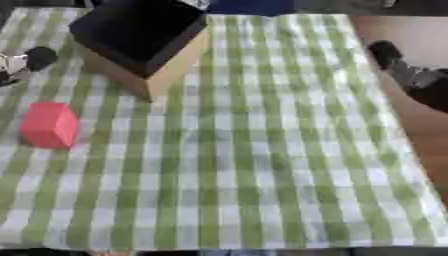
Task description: Pick up objects on the table and place them in the box.
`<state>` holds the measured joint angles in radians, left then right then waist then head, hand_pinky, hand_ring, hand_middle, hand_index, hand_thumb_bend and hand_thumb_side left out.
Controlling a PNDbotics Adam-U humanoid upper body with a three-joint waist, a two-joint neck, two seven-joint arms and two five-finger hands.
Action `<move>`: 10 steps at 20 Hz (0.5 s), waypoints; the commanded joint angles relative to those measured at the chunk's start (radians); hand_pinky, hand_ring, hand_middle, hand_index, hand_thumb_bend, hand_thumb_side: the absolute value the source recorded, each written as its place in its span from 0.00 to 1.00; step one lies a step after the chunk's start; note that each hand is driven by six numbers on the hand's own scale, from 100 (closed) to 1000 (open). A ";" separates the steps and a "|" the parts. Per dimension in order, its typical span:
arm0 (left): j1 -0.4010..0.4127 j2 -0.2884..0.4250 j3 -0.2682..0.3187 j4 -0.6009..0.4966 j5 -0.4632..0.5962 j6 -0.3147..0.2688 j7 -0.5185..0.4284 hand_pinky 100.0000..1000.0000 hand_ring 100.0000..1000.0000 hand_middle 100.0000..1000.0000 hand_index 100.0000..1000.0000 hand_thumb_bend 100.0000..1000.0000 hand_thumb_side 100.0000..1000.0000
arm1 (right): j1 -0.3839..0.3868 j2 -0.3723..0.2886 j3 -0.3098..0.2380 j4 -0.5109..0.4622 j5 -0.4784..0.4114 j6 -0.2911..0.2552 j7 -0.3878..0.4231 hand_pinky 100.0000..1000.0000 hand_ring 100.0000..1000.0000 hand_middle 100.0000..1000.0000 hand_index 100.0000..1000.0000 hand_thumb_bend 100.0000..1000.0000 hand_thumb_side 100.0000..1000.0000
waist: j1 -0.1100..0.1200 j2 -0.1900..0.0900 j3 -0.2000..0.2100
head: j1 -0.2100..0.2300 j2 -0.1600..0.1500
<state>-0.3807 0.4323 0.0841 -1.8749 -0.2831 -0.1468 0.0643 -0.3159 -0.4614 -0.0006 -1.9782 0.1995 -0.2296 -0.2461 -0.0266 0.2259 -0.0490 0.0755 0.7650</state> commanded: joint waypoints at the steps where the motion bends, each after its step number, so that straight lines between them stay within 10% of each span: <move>1: -0.012 0.027 0.010 -0.008 -0.008 -0.001 -0.014 0.72 0.72 0.69 0.76 0.92 0.39 | -0.007 -0.014 -0.011 -0.004 -0.007 -0.001 0.003 0.75 0.66 0.72 0.85 0.59 0.00 | 0.001 -0.014 0.000 | -0.001 0.005; 10: -0.012 0.031 0.013 -0.008 -0.018 -0.002 -0.035 0.72 0.71 0.69 0.76 0.91 0.39 | -0.007 -0.015 -0.012 -0.004 -0.009 -0.002 0.003 0.75 0.66 0.72 0.86 0.59 0.00 | 0.001 -0.014 0.002 | -0.004 0.005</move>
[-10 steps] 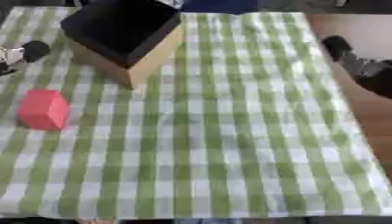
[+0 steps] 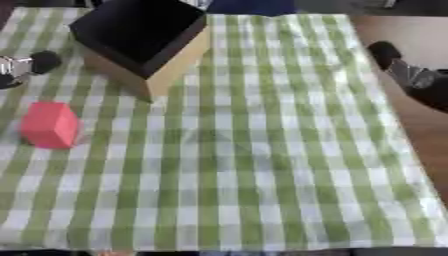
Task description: Pick up objects on the table and place them in the box.
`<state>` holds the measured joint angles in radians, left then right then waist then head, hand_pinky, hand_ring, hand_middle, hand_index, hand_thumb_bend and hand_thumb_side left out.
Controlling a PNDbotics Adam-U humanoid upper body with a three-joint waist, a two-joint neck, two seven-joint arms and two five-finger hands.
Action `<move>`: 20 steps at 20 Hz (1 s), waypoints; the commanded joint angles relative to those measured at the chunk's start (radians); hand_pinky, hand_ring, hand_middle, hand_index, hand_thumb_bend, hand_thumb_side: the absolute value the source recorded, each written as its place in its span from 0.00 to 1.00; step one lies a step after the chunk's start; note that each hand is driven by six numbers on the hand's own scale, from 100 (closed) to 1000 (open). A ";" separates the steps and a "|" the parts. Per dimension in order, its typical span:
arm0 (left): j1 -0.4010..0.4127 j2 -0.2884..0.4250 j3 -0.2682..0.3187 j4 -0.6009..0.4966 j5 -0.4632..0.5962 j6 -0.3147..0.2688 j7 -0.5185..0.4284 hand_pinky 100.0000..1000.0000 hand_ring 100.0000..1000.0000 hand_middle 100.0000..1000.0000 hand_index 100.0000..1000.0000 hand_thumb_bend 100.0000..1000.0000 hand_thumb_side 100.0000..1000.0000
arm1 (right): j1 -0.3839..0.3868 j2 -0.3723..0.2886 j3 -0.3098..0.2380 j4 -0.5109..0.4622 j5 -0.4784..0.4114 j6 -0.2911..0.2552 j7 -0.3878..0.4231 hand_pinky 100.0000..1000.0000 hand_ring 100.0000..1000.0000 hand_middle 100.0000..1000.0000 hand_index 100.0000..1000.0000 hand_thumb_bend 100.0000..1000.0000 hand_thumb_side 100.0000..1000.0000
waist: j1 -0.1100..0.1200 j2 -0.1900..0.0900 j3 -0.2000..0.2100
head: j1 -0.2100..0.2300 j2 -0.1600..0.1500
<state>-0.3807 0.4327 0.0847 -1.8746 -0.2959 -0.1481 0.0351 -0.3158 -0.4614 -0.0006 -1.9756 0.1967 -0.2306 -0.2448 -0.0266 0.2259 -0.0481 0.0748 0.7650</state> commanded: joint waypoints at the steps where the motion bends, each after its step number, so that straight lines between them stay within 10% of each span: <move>1: -0.013 0.036 0.012 -0.008 -0.008 -0.001 -0.013 0.72 0.71 0.69 0.76 0.91 0.39 | -0.007 -0.016 -0.011 -0.007 -0.006 -0.001 0.002 0.75 0.66 0.72 0.85 0.59 0.00 | 0.001 -0.014 0.001 | -0.003 0.005; 20: -0.071 0.487 -0.117 0.143 -0.157 0.038 -0.539 0.66 0.61 0.55 0.77 0.68 0.16 | -0.003 -0.033 -0.005 0.001 -0.011 -0.005 0.013 0.75 0.66 0.72 0.86 0.59 0.00 | 0.028 -0.024 -0.015 | 0.001 0.005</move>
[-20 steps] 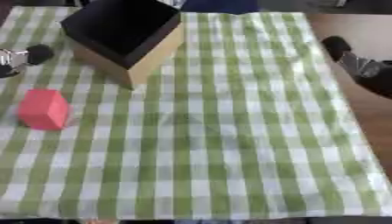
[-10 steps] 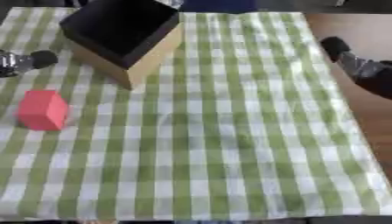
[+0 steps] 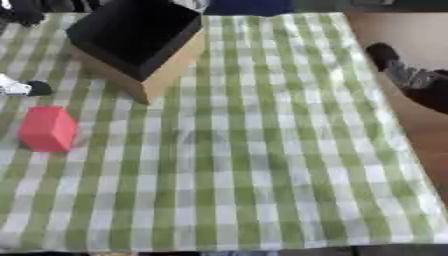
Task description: Pick up objects on the table and place them in the box.
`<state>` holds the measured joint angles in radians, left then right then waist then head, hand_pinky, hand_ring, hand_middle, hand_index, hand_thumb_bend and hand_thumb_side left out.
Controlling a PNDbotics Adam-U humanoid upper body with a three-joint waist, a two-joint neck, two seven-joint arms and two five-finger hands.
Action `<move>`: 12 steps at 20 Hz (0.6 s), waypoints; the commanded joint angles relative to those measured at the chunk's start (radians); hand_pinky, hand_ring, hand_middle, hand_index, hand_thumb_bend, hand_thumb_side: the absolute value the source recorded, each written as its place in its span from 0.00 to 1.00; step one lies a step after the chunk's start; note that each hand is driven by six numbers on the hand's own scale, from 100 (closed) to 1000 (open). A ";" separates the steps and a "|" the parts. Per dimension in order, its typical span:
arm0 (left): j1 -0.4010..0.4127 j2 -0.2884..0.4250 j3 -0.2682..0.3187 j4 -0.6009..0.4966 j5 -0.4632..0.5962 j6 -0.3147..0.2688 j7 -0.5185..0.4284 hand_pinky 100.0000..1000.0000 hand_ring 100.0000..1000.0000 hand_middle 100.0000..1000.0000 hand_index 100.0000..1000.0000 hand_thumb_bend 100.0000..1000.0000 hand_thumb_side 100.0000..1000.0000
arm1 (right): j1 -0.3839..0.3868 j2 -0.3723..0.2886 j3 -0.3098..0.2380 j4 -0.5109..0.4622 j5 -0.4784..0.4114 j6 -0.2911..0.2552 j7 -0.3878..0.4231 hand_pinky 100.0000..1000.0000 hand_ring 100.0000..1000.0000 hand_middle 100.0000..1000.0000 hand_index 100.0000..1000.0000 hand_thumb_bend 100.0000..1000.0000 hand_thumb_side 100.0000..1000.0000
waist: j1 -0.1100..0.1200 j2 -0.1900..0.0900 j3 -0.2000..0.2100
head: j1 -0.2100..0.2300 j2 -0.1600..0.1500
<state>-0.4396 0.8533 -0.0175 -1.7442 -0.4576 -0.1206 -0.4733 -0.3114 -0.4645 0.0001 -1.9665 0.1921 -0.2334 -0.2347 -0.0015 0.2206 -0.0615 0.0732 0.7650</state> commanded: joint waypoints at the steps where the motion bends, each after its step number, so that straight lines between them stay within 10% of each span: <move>1: -0.012 0.073 -0.025 0.021 0.007 0.014 -0.040 0.64 0.57 0.53 0.77 0.67 0.15 | -0.007 -0.030 -0.005 -0.007 -0.008 -0.003 0.004 0.75 0.66 0.72 0.86 0.59 0.00 | 0.004 -0.019 -0.002 | 0.003 0.005; 12: -0.004 0.095 -0.099 0.096 0.026 0.050 -0.118 0.60 0.51 0.50 0.77 0.60 0.18 | -0.010 -0.030 -0.005 0.000 -0.018 -0.007 0.010 0.75 0.66 0.72 0.86 0.59 0.00 | 0.007 -0.019 -0.004 | 0.008 0.005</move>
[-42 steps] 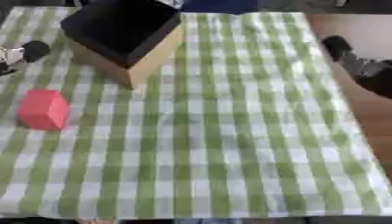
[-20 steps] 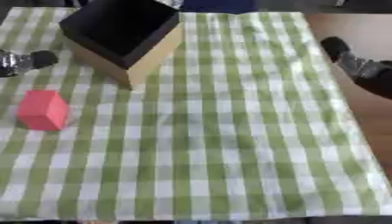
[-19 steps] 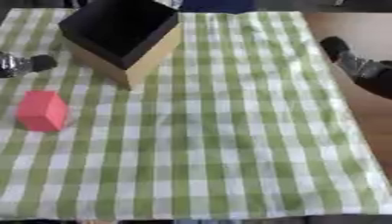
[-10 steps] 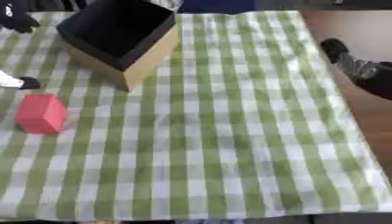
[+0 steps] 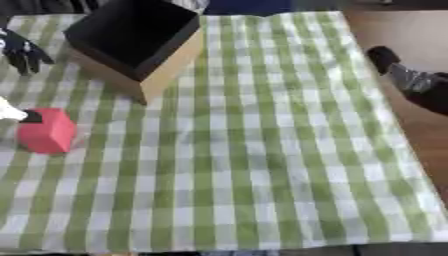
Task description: Pick up objects on the table and place them in the box.
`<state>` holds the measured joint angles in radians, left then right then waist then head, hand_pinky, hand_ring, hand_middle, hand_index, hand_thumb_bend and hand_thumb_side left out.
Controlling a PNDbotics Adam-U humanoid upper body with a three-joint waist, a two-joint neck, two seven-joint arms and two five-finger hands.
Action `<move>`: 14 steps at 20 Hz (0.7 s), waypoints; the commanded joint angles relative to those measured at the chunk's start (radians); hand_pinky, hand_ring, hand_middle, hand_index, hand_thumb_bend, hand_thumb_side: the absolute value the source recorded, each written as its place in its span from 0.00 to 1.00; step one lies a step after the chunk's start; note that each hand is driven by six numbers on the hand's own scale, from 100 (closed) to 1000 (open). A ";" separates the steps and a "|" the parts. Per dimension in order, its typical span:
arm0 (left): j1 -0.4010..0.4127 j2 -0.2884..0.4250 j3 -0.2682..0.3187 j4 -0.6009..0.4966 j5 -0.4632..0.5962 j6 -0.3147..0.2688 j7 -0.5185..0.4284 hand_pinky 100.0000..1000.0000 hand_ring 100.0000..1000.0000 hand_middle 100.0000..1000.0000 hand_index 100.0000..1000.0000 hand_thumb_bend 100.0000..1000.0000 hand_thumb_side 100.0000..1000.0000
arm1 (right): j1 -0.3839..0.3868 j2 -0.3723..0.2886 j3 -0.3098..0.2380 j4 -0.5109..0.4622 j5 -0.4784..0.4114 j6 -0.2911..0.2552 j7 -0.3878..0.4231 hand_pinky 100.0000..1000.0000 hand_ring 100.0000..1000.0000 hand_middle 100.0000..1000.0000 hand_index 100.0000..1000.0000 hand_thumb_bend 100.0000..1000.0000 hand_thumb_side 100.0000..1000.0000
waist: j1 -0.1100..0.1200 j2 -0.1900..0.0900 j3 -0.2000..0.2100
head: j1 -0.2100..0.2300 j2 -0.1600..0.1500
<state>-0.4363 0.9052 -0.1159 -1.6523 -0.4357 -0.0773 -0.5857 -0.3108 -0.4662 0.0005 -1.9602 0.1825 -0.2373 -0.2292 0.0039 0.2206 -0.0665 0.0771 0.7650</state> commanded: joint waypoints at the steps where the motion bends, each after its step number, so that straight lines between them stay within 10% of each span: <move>1: -0.007 0.042 -0.004 0.008 0.002 0.008 -0.005 0.60 0.51 0.51 0.77 0.60 0.18 | -0.011 -0.028 -0.006 -0.006 -0.008 -0.003 0.004 0.75 0.66 0.72 0.86 0.59 0.00 | 0.002 -0.019 0.002 | 0.004 0.005; 14: -0.005 0.021 -0.026 0.046 -0.010 0.014 -0.021 0.61 0.51 0.51 0.77 0.60 0.18 | -0.012 -0.029 -0.006 -0.003 -0.011 -0.006 0.005 0.75 0.66 0.72 0.86 0.58 0.00 | 0.001 -0.020 0.001 | 0.066 0.005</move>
<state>-0.4312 0.9063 -0.1466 -1.6027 -0.4415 -0.0634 -0.6028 -0.3110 -0.4664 0.0005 -1.9543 0.1785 -0.2412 -0.2253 0.0037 0.2188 -0.0664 0.1354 0.7650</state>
